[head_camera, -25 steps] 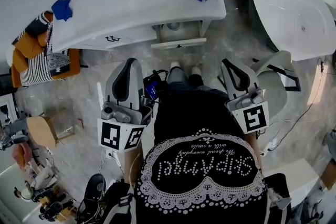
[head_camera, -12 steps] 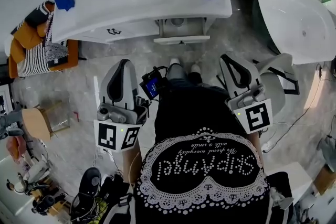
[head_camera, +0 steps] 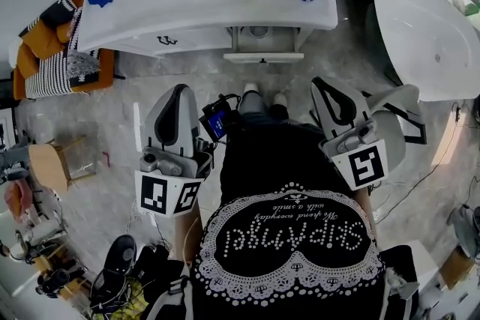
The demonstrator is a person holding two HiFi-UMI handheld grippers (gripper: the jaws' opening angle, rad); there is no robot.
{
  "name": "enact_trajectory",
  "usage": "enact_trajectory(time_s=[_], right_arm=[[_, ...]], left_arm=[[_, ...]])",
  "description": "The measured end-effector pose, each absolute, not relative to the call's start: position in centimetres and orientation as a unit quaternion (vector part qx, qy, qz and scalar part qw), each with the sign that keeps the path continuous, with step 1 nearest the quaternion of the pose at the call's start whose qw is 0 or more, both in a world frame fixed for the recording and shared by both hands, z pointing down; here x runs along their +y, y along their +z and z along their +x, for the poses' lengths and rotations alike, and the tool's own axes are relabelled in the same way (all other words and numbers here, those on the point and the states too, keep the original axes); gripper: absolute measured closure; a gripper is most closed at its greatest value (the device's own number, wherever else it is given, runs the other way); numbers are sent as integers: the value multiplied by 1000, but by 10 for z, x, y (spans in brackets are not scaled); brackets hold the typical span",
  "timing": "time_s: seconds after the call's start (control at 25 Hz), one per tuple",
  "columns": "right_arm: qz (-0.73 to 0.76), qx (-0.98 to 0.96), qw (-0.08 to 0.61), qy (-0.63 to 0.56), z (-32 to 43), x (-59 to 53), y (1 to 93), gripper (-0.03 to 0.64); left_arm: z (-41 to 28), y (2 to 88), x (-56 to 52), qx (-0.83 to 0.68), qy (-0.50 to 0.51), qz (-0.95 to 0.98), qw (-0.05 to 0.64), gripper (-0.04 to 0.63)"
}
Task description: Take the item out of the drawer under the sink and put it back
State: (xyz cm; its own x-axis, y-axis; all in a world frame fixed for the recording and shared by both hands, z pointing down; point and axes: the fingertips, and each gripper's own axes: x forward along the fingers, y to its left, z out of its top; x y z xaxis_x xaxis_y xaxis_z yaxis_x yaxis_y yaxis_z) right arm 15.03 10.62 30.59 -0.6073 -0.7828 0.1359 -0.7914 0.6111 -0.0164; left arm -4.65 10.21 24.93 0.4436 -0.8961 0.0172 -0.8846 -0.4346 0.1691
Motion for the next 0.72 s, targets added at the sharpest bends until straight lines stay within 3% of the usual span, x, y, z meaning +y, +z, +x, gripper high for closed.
enact_trajectory(time_s=[0.72], right_arm=[[464,-883,63,34,173,95,310,597]], left_arm=[[-25,247,83,-508,-33,857,74,591]])
